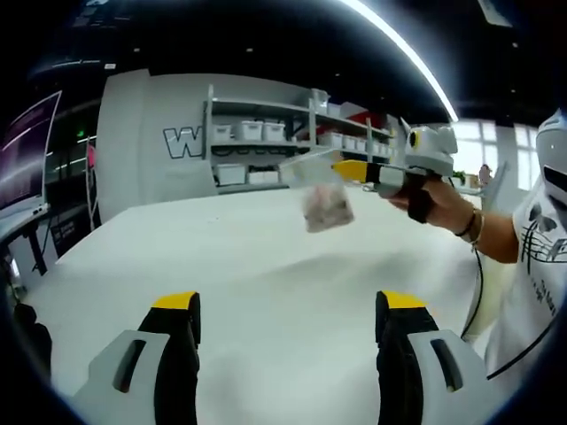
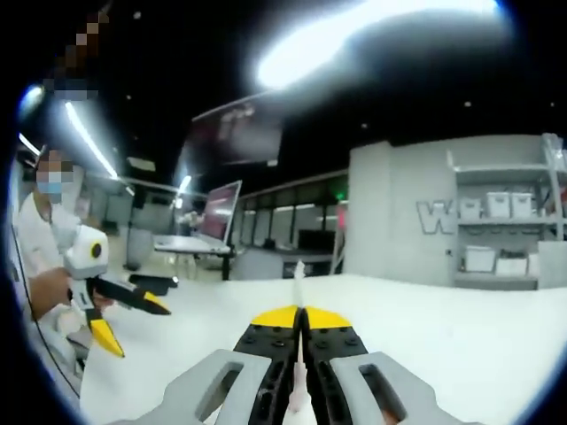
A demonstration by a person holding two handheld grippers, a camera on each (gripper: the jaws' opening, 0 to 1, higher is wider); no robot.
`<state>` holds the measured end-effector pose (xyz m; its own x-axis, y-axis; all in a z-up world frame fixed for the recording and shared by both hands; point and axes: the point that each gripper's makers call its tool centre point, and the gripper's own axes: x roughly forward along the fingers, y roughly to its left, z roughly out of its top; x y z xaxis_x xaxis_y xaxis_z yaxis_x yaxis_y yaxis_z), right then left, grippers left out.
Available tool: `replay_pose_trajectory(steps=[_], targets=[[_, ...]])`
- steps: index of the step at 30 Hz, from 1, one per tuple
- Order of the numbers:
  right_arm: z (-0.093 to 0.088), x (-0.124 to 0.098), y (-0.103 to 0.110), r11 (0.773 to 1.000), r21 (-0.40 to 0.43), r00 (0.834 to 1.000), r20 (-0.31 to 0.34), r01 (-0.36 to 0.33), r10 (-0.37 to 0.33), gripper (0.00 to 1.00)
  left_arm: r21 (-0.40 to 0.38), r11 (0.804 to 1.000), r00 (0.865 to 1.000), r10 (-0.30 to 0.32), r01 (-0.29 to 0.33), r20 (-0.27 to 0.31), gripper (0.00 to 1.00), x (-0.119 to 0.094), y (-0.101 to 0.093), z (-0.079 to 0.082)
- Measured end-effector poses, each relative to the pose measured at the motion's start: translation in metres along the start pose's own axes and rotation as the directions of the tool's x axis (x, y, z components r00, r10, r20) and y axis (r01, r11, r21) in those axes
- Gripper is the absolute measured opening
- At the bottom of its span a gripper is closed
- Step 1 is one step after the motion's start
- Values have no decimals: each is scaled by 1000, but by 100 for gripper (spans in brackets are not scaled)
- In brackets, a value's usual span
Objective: Open the resealable bag by pulling the two sides of the seal apart until the entire bag opening is separated and visibly accessible.
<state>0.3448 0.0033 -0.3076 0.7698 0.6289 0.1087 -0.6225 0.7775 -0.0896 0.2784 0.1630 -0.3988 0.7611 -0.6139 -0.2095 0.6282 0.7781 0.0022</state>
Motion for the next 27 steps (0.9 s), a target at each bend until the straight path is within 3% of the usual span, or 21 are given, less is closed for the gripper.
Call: replay_pose_trajectory(steps=[19, 21, 27], targets=[[-3, -16, 9, 999, 37, 1000, 8, 7, -8, 0, -10, 1000, 1000, -6, 6, -7, 80, 4, -1, -6], [-5, -31, 15, 999, 40, 1000, 10, 5, -5, 0, -10, 1000, 1000, -7, 7, -8, 79, 4, -1, -6], [-5, -42, 20, 999, 51, 1000, 17, 8, -9, 0, -8, 1000, 1000, -13, 13, -13, 79, 6, -3, -6]])
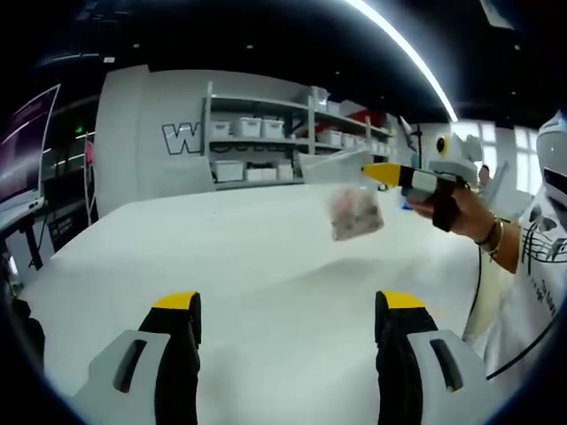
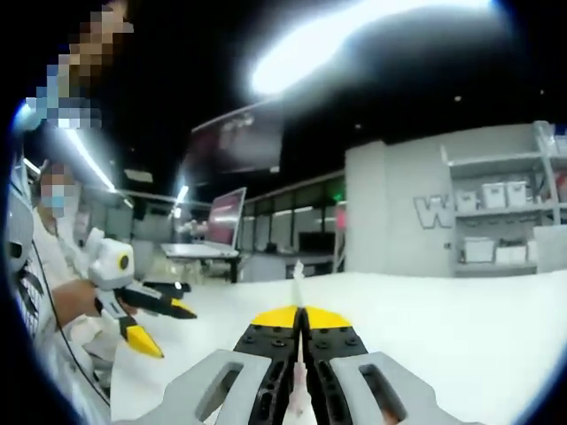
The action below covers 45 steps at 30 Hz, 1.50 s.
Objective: Open the resealable bag by pulling the two sides of the seal apart until the entire bag opening is separated and visibly accessible.
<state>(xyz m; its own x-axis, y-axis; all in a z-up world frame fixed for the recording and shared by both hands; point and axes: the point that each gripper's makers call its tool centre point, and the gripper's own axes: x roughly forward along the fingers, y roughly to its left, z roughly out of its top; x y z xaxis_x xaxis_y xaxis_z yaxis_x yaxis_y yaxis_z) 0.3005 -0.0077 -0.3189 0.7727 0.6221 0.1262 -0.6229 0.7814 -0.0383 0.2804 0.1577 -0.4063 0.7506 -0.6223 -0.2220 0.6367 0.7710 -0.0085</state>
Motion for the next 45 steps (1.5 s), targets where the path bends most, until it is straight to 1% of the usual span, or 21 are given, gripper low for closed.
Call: replay_pose_trajectory(steps=[11, 17, 27, 32, 35, 38, 39, 42, 45], targets=[[1, -20, 11, 1000, 10, 1000, 10, -3, 2, 0, 7, 1000, 1000, -6, 6, 2, 78, -1, -3, 2], [4, -32, 14, 1000, 16, 1000, 13, -2, 2, 0, 13, 1000, 1000, -21, 21, 2, 77, 0, -8, 4], [-9, -43, 15, 999, 46, 1000, -13, 12, -11, 0, 16, 999, 999, -34, 34, 4, 75, 2, -11, 6], [-13, -48, 20, 1000, 9, 999, -31, 13, -13, 0, 15, 999, 999, -43, 43, 12, 73, 4, -13, 8], [-16, -49, 23, 999, -33, 999, -48, 6, -8, 0, 21, 999, 999, -50, 50, 13, 72, 5, -14, 9], [-21, -47, 30, 997, -76, 998, -69, -18, 12, 0, 30, 997, 997, -69, 68, 19, 68, 6, -18, 10], [-23, -46, 34, 997, -78, 997, -73, -30, 24, 0, 32, 996, 997, -79, 78, 21, 66, 6, -19, 11], [-25, -43, 46, 994, -74, 993, -85, -84, 77, 0, 48, 994, 995, -95, 94, 26, 64, 4, -24, 11], [-31, -38, 58, 990, -53, 987, -101, -129, 123, 0, 85, 991, 994, -106, 103, 38, 61, 0, -28, 13]])
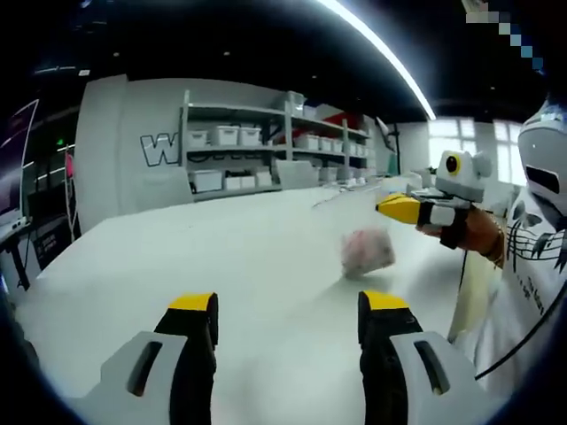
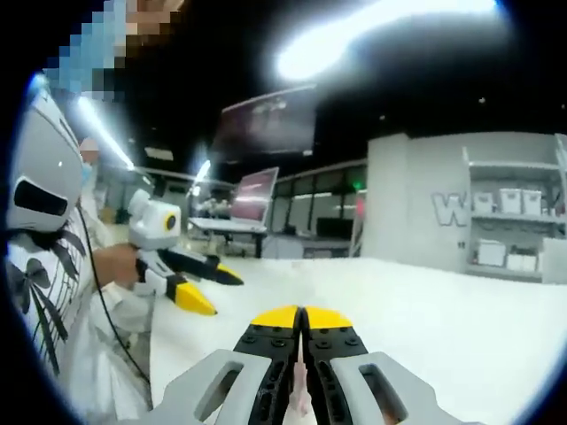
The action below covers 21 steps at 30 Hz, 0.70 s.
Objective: Open the resealable bag by pulling the two sides of the seal apart until the entire bag opening is separated and visibly accessible.
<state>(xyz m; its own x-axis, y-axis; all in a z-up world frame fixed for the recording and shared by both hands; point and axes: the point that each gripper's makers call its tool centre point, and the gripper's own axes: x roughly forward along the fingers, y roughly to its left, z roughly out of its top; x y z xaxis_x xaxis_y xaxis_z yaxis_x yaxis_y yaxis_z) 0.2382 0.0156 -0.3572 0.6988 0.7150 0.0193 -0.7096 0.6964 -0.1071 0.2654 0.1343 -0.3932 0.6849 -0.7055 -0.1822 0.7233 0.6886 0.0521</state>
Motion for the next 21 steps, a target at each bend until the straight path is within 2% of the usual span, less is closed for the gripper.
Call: replay_pose_trajectory(steps=[4, 15, 21], targets=[[-9, 6, 11, 999, 8, 999, -25, -42, 42, 0, 81, 997, 1000, -9, 8, 17, 57, -4, -4, 5], [-25, 16, 36, 992, 18, 990, -77, -121, 122, 0, 150, 988, 1000, -26, 27, -4, 50, -7, -12, 1], [-33, 18, 41, 990, 8, 985, -107, -138, 138, 0, 234, 972, 999, -23, 31, -36, 44, -7, -15, -7]])
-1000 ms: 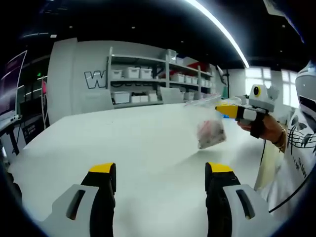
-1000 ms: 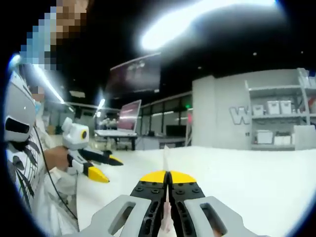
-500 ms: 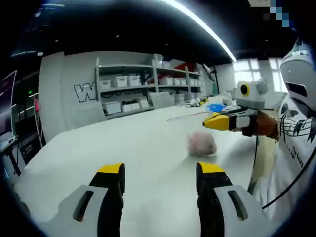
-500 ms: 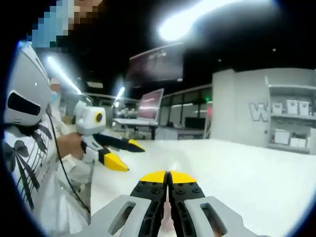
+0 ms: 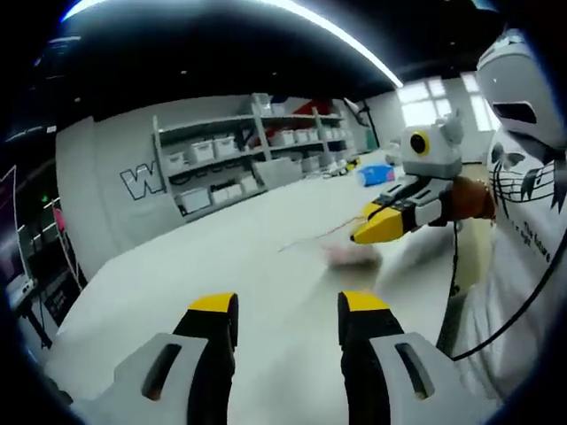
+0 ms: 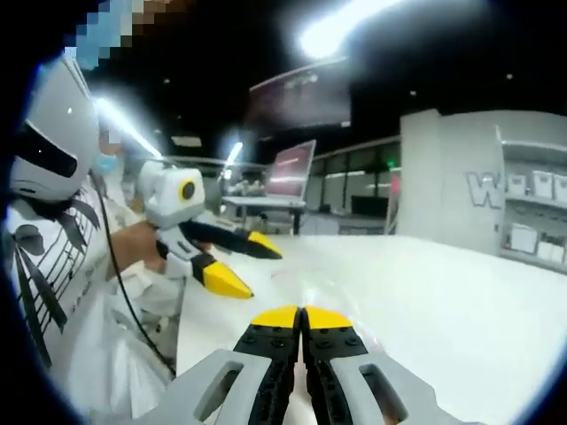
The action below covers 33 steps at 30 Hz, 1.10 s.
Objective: Open the resealable bag by pulling the two sides of the seal apart until the entire bag opening is separated and visibly accessible.
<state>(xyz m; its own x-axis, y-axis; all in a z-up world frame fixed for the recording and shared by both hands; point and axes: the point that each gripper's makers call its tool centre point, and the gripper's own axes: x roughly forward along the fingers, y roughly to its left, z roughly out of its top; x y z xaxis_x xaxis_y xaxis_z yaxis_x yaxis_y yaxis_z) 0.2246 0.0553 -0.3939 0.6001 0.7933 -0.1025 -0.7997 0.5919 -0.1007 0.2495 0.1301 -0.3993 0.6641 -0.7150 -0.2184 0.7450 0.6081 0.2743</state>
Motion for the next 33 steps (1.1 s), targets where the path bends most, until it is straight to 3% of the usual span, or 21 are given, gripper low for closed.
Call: replay_pose_trajectory(steps=[11, 24, 29, 33], targets=[[-12, 6, 7, 1000, 14, 999, -33, -22, 22, 0, 43, 999, 1000, -23, 24, -18, 37, 1, -5, -6], [-16, 6, 6, 998, 66, 999, -34, -20, 22, 0, 194, 979, 998, -62, 63, -7, 27, 8, -20, -4], [-16, 5, 5, 996, 91, 999, -40, -14, 18, 0, 253, 967, 999, -42, 37, 16, 23, 8, -18, 1], [-15, 5, 3, 994, 113, 999, -34, -9, 13, 0, 252, 966, 996, -71, 54, 61, 18, 8, -21, 9]])
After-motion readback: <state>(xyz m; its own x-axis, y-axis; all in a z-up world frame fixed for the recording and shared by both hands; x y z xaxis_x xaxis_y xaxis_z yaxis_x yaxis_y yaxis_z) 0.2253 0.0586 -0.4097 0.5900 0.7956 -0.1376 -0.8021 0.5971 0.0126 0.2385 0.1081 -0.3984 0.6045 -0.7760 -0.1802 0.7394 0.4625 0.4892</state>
